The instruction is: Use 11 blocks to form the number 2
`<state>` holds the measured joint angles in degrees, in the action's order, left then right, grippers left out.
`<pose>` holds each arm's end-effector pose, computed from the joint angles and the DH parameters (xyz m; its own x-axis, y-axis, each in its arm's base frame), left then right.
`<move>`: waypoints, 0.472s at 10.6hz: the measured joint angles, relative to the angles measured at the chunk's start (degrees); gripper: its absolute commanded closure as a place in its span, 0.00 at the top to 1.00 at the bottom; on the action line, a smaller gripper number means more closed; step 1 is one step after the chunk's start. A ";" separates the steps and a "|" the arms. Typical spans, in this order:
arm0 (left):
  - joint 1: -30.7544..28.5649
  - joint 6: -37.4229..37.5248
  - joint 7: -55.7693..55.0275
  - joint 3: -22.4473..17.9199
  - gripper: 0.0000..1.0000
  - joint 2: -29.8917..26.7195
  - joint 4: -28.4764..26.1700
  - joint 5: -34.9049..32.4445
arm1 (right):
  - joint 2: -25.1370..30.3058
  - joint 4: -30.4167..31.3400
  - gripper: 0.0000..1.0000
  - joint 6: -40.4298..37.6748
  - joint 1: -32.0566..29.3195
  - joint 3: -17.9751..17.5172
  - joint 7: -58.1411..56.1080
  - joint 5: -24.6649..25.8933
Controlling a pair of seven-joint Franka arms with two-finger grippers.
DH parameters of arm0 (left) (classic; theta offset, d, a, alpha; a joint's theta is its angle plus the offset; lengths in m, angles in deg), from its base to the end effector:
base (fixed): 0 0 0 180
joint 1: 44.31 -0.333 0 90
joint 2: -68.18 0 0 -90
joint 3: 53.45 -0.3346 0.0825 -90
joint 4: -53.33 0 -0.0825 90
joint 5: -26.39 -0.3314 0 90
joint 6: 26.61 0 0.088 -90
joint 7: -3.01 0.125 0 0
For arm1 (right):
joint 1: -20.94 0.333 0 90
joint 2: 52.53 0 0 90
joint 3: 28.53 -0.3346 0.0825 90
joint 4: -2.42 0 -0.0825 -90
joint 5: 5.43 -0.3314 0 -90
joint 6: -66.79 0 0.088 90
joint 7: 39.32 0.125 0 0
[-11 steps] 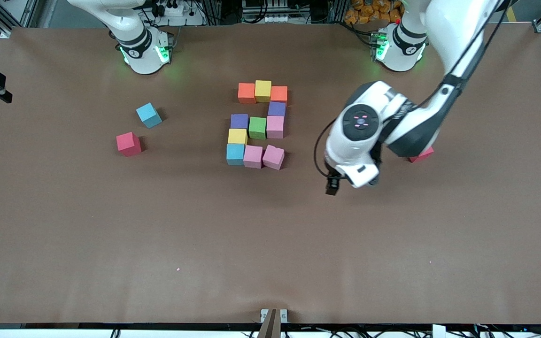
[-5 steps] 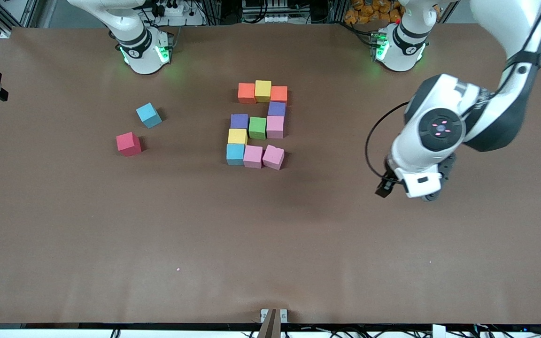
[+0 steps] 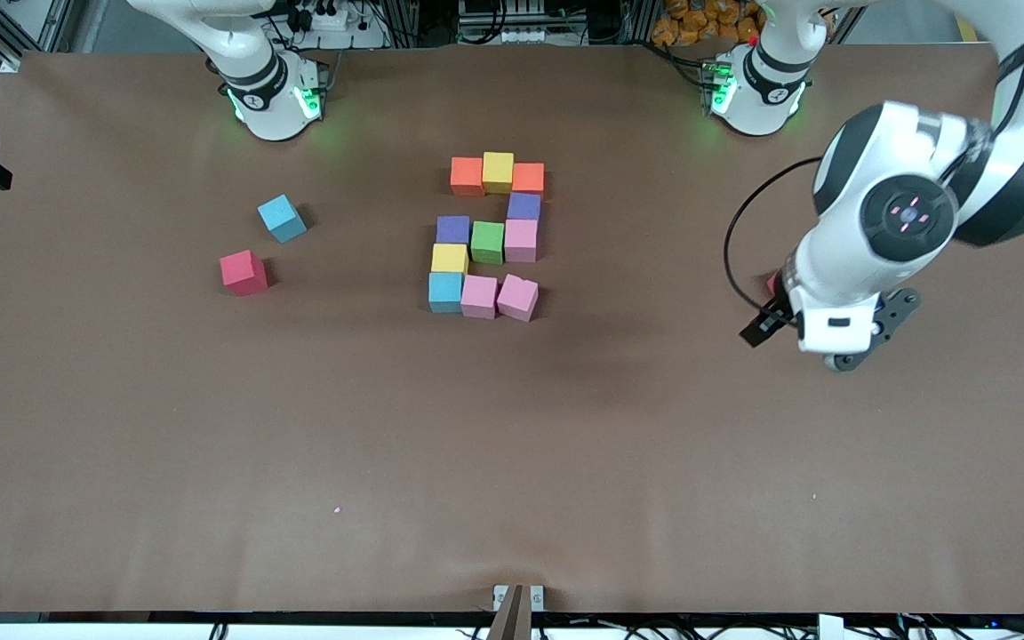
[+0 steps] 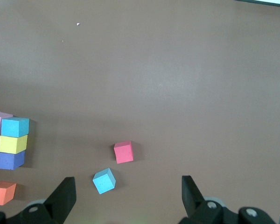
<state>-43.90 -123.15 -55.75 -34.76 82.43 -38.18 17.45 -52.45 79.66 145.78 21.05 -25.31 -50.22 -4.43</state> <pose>0.5490 -0.1520 0.4955 0.7852 0.6191 -0.0151 0.6090 -0.7763 -0.1631 0.4779 -0.0284 0.6997 0.9908 0.1322 0.0282 0.1316 -0.9910 0.0227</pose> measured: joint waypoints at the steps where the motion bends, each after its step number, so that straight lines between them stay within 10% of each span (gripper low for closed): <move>1: 1.16 0.78 5.52 -3.36 1.00 -3.08 -0.97 1.21 | 0.00 -0.02 1.00 0.00 0.00 -0.03 0.00 0.00; 5: 2.63 2.63 25.33 -11.06 1.00 -12.70 -2.02 3.59 | -0.08 -0.03 1.00 0.09 0.00 -0.06 0.00 0.00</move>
<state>-41.27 -120.51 -30.42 -45.82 69.74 -40.20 21.04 -52.52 79.62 145.87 21.05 -25.37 -50.22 -4.43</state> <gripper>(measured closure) 0.000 0.000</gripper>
